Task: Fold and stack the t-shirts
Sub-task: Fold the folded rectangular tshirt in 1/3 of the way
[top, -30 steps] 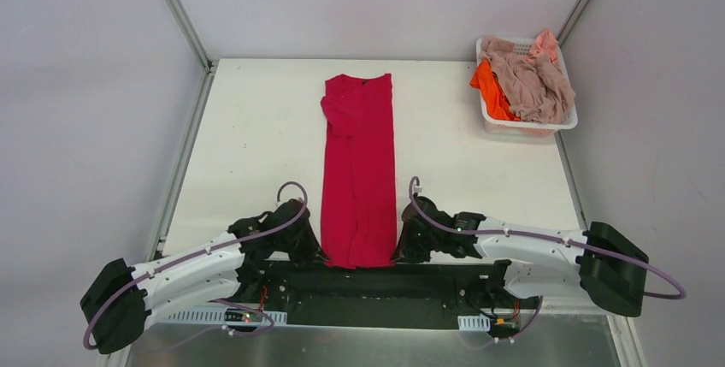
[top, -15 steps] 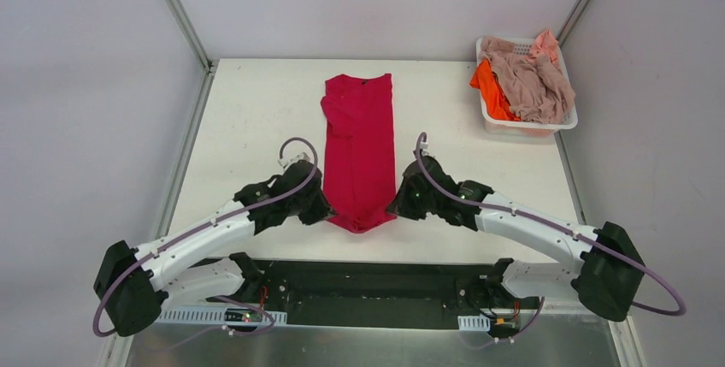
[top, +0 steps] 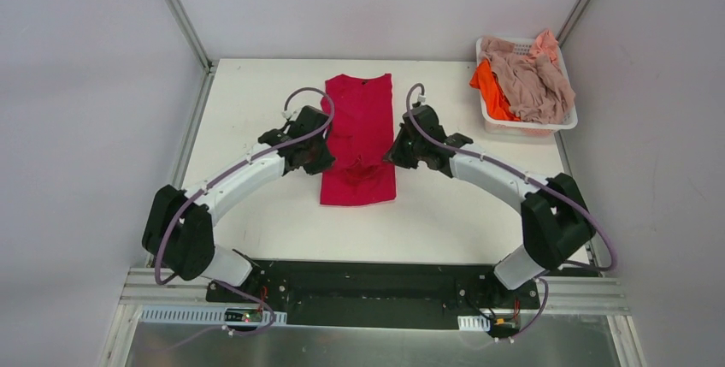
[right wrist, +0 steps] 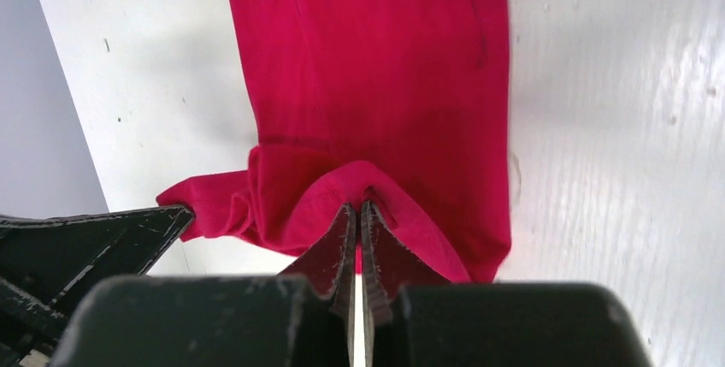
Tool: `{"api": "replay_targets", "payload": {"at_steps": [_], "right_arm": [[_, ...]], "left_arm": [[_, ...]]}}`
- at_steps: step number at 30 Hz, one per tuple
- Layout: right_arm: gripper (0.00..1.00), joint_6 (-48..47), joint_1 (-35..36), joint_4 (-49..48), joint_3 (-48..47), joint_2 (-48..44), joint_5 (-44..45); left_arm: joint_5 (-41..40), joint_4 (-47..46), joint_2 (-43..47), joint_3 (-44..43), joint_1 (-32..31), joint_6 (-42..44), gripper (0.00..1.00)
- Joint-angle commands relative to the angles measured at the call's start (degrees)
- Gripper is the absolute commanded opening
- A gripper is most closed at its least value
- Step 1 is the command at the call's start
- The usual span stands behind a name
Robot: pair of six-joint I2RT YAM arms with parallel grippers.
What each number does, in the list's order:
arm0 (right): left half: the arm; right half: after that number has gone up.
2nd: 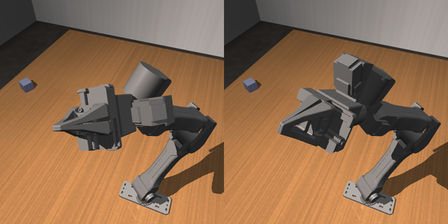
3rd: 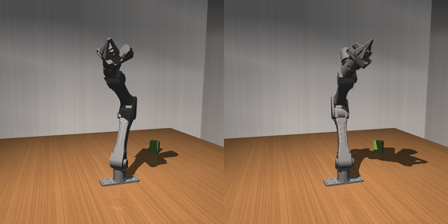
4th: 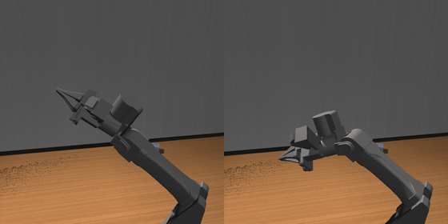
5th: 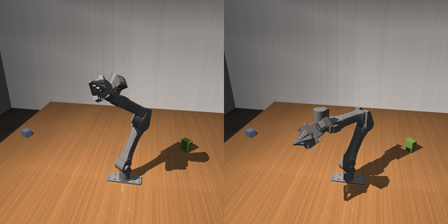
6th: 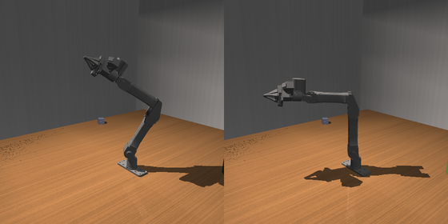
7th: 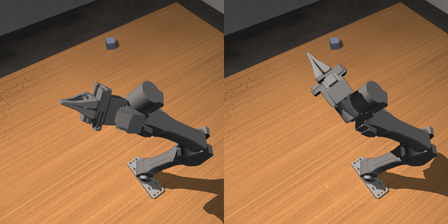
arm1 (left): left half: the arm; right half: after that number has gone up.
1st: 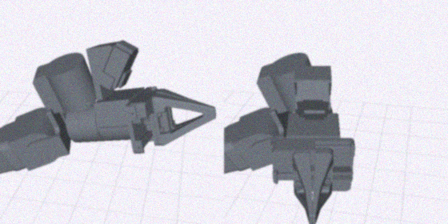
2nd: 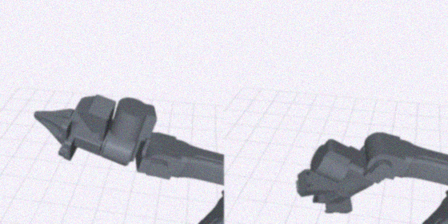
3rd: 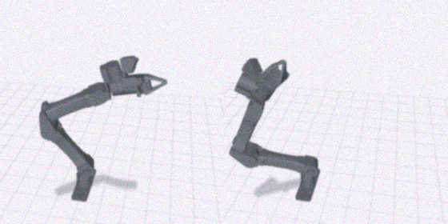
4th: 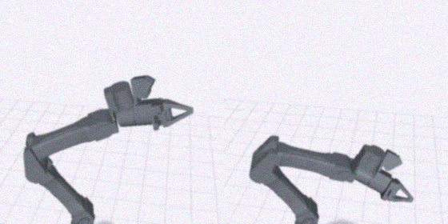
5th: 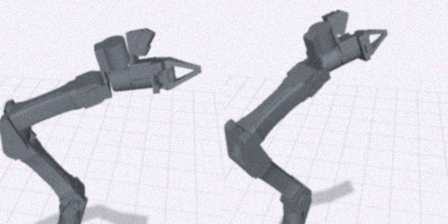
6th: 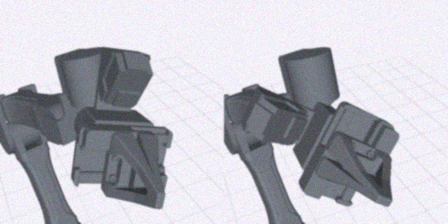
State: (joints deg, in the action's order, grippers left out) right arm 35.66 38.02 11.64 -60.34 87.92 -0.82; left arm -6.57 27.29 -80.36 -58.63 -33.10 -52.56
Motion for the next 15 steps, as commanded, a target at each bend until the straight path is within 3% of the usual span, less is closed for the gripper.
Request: {"api": "replay_targets", "payload": {"at_steps": [1,15], "right_arm": [[0.0,-2.83,-2.52,-2.85,-5.21,4.39,-2.7],[0.0,-4.25,-9.19,-5.64,-13.01,15.96,-6.81]], "left_arm": [[-1.5,0.66,-5.3,-5.8,3.03,5.4,0.0],[2.02,0.49,-22.02,-18.86,8.4,11.94,0.0]]}}
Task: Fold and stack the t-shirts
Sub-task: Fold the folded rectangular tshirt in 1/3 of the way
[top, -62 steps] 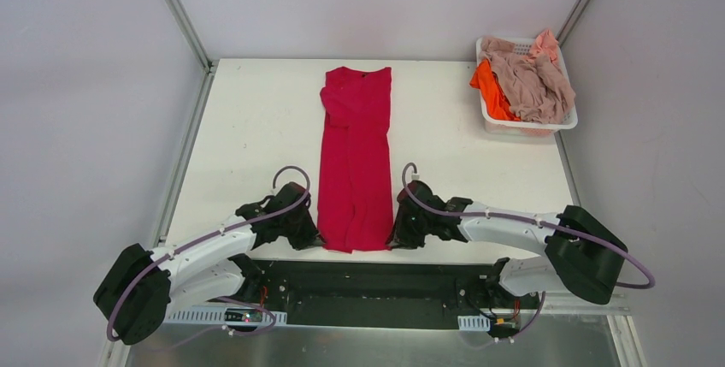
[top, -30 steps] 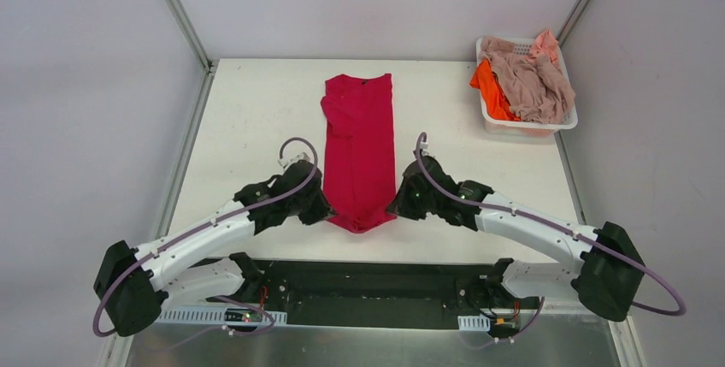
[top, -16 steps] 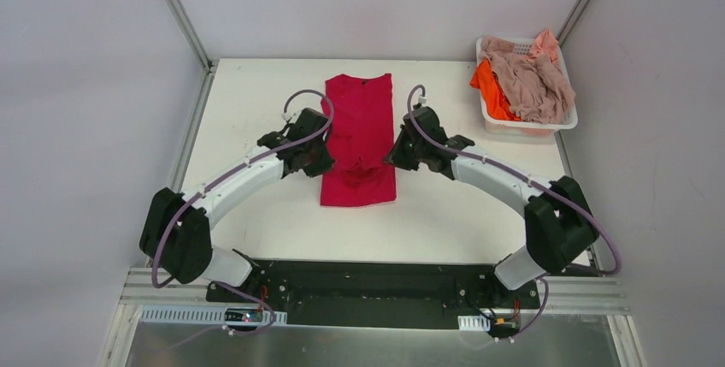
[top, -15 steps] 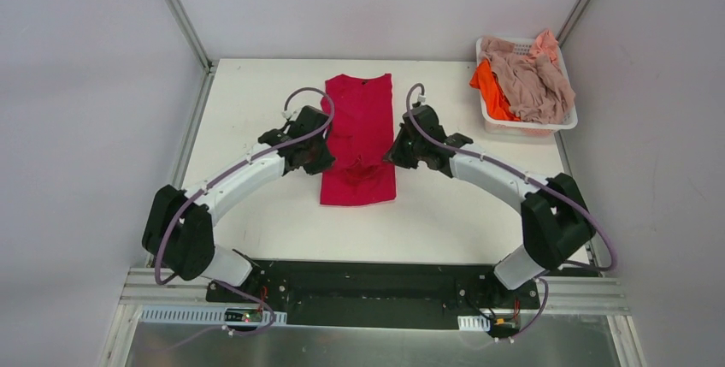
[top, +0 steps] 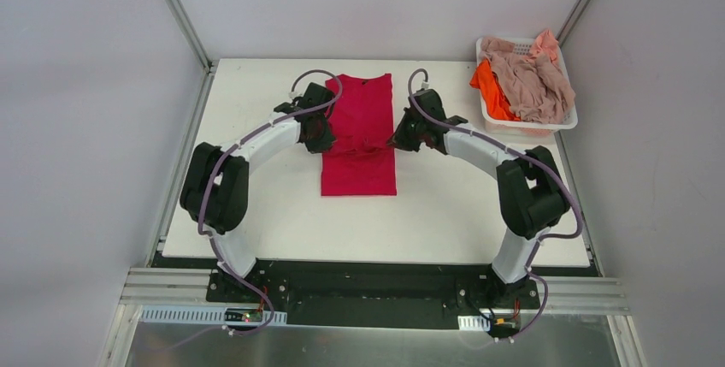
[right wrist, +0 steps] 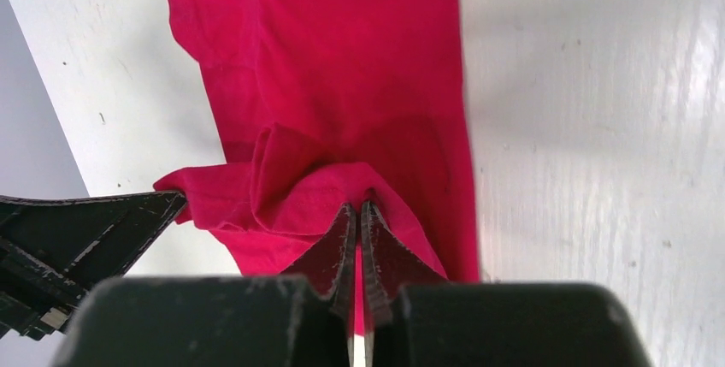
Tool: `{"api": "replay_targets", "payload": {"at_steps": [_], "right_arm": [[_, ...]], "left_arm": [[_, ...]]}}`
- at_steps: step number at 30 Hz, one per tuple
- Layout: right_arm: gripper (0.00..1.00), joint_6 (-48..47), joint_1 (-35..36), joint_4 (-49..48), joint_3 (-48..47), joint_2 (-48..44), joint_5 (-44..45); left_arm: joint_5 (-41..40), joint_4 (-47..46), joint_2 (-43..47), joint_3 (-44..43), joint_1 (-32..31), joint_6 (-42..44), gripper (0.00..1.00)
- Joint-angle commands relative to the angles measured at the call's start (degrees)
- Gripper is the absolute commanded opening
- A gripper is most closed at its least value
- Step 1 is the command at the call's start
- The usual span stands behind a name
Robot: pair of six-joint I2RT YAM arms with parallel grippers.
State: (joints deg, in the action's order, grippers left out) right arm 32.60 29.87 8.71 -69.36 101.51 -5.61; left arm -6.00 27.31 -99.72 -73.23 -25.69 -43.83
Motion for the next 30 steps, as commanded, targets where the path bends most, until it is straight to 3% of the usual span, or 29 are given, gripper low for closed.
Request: {"api": "replay_targets", "payload": {"at_steps": [1,11,16,18,21,24,27,30], "right_arm": [[0.0,-1.28,-1.35,-2.75,-4.43,3.13,-2.26],[0.0,-2.69,-2.95,-1.77,-9.41,9.47,-0.08],[0.0,-2.22,-3.74,-1.38,-11.48,12.19,-0.13],[0.0,-1.99,-3.85,-0.97,-12.2,12.21,0.29],[0.14,-1.25,-4.0,-0.11,-12.17,10.18,2.53],[0.44,-0.76,-4.0,0.61,-11.05,6.8,4.24],[0.6,-0.69,-3.94,0.87,-8.04,2.5,5.16],[0.75,-1.3,-3.93,0.96,-4.21,-2.17,5.17]], "left_arm": [[1.59,0.47,-3.53,-4.93,1.26,3.45,0.0],[4.46,0.52,-11.18,-9.21,3.91,3.95,0.0],[5.86,0.54,-13.11,-10.29,4.74,3.76,0.13],[5.91,0.52,-12.74,-10.81,4.86,4.35,0.23],[7.54,0.57,-10.93,-11.47,4.86,5.41,0.47],[7.94,0.56,-7.35,-10.75,4.84,5.96,0.73],[6.89,0.56,-1.76,-8.3,4.86,6.21,0.98],[6.35,0.72,3.43,-4.14,4.86,5.99,0.99]]}}
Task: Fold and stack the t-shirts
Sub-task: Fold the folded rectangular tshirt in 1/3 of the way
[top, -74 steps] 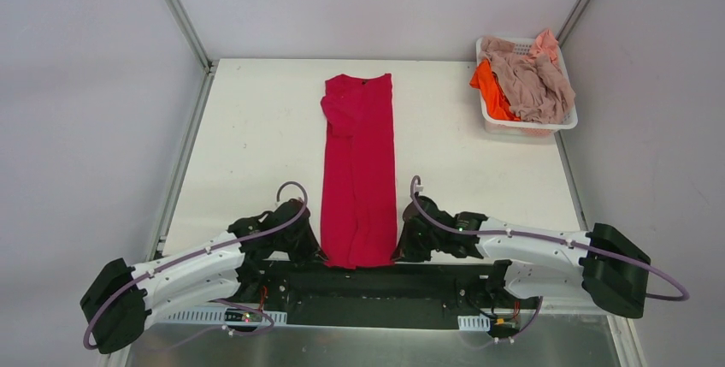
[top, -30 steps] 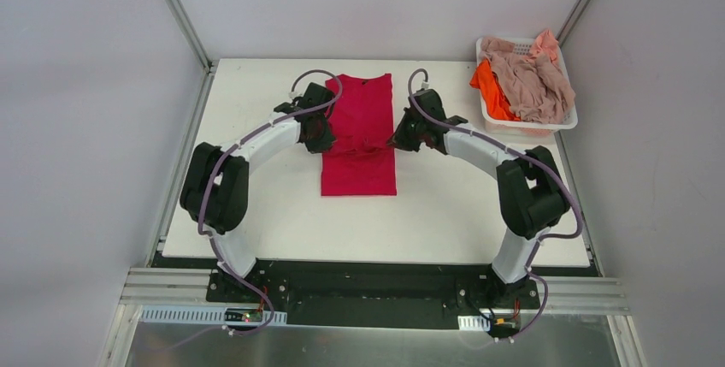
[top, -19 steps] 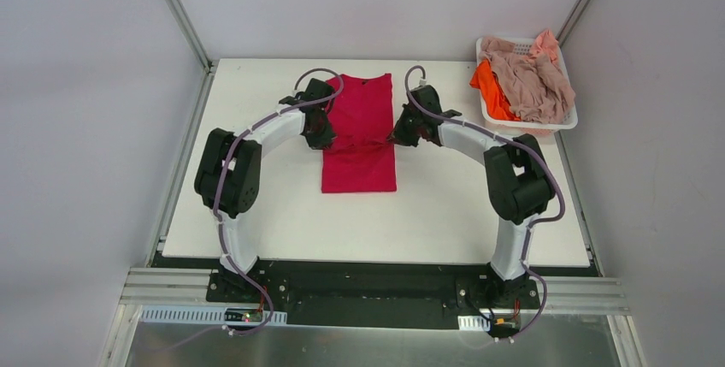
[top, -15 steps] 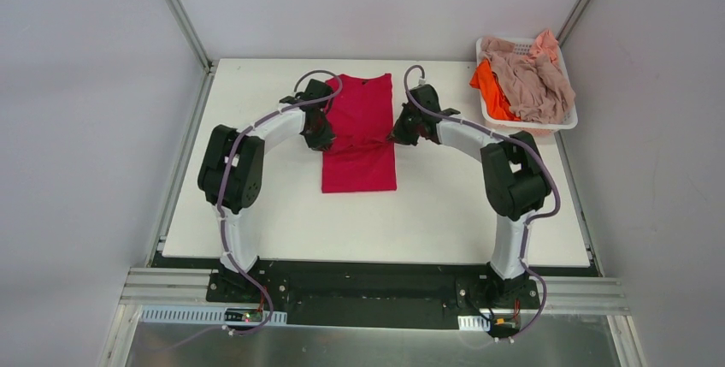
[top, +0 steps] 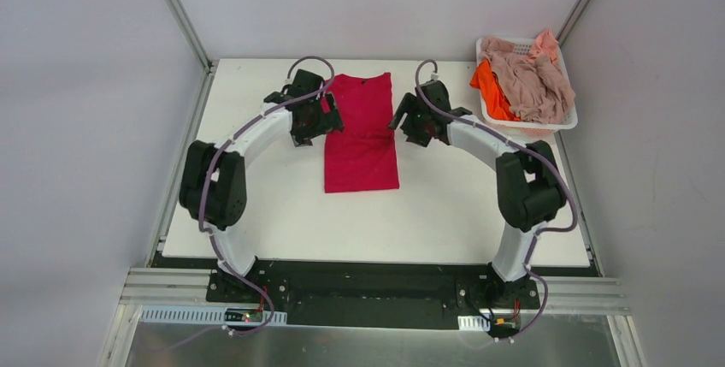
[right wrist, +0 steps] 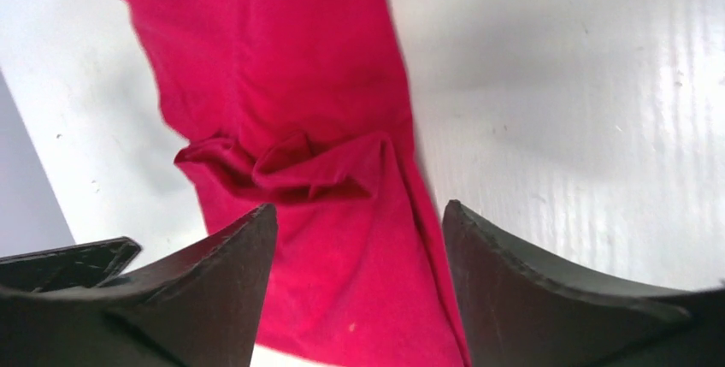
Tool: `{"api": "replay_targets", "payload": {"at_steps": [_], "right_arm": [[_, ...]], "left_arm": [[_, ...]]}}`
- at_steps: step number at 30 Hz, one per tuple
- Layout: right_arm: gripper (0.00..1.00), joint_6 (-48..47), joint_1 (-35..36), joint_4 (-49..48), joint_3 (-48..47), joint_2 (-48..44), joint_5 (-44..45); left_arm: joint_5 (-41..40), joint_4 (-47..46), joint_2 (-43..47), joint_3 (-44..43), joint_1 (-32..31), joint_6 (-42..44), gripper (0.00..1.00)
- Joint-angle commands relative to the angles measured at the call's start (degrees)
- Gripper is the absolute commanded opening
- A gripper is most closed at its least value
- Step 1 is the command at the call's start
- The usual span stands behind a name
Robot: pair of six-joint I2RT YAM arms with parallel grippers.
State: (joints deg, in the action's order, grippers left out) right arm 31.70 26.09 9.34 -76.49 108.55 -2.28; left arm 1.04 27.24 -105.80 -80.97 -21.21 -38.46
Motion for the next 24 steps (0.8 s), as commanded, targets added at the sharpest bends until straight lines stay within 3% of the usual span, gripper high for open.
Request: {"api": "replay_targets", "payload": {"at_steps": [1,5,8,12,24], "right_arm": [[0.78,-0.7,-0.03,0.17,4.35,-10.76,1.32],[0.81,-0.79,0.58,-4.91,10.13,-13.82,-12.53],[0.92,-0.84,2.45,-6.99,10.1,-11.47,-20.89],[0.99,-2.39,4.89,-7.26,5.4,-6.27,-21.65],[1.0,-2.54,-0.49,-1.89,-20.16,16.7,-17.38]], "left_arm": [[-0.71,0.79,11.08,5.17,0.38,0.32,0.99],[0.21,0.8,17.25,12.49,0.3,-1.47,0.99],[1.26,0.8,20.75,18.22,0.29,-2.54,0.99],[1.39,0.8,24.82,25.13,0.29,-3.49,0.99],[2.42,0.82,33.32,32.7,0.27,-4.11,0.99]]}}
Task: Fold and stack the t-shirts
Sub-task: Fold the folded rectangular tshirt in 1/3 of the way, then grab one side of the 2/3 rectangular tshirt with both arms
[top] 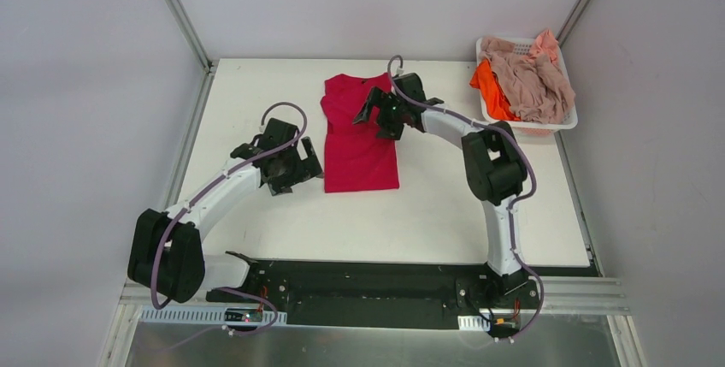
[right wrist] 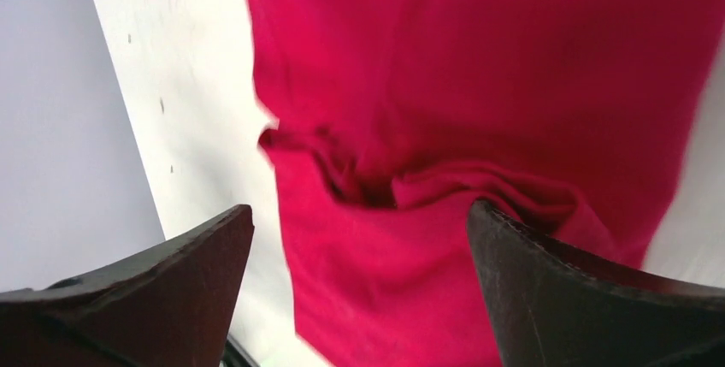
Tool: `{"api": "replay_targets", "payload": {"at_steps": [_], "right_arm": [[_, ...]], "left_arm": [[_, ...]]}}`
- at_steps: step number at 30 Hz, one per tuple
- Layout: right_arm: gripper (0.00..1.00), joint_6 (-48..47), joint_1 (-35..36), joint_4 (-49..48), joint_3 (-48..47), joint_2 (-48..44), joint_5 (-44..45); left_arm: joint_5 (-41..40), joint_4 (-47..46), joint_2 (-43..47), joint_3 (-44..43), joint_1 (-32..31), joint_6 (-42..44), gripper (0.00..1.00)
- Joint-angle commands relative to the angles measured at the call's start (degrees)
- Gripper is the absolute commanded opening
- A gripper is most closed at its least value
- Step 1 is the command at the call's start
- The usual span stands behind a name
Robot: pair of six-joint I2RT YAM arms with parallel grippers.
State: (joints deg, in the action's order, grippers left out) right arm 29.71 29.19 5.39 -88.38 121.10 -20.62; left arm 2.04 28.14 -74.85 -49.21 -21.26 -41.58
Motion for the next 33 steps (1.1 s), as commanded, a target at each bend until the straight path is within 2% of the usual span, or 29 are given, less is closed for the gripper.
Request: {"api": "replay_targets", "payload": {"at_steps": [1,3,6,11,15,18,24,30,33], "right_arm": [[1.0,-0.91,-3.97,3.03,-9.91,4.55,0.68],[1.0,-2.74,-4.21,4.9,-11.44,2.5,1.42],[1.0,-4.97,-4.21,5.33,-6.86,-4.82,4.32],[1.0,-3.27,-4.23,9.2,13.39,-20.93,10.47],[1.0,2.72,-4.12,5.42,31.31,-31.85,5.42],[1.0,6.6,-3.94,1.34,39.46,-36.39,-0.32],[0.96,6.14,-3.32,1.05,41.58,-34.64,-1.4],[0.86,6.95,-2.08,-0.16,41.27,-31.18,-1.08],[0.78,7.57,-1.0,-0.41,41.01,-29.34,0.31]], "left_arm": [[1.68,-0.1,2.38,0.98,0.34,-0.89,0.99],[1.86,-0.1,2.0,1.08,0.29,-1.13,0.99],[2.08,-0.31,0.42,0.92,0.33,-1.66,0.98],[5.11,-4.43,-3.24,1.61,0.02,-2.81,0.85],[8.27,-8.19,-7.75,1.59,-0.66,-3.95,0.73],[9.88,-10.05,-11.4,0.96,-1.06,-4.53,0.62],[10.29,-11.36,-15.96,0.61,-1.18,-5.32,0.43],[10.91,-12.61,-18.39,1.09,-1.33,-5.53,0.35],[12.36,-13.33,-19.75,0.49,-1.51,-5.53,0.24]]}}
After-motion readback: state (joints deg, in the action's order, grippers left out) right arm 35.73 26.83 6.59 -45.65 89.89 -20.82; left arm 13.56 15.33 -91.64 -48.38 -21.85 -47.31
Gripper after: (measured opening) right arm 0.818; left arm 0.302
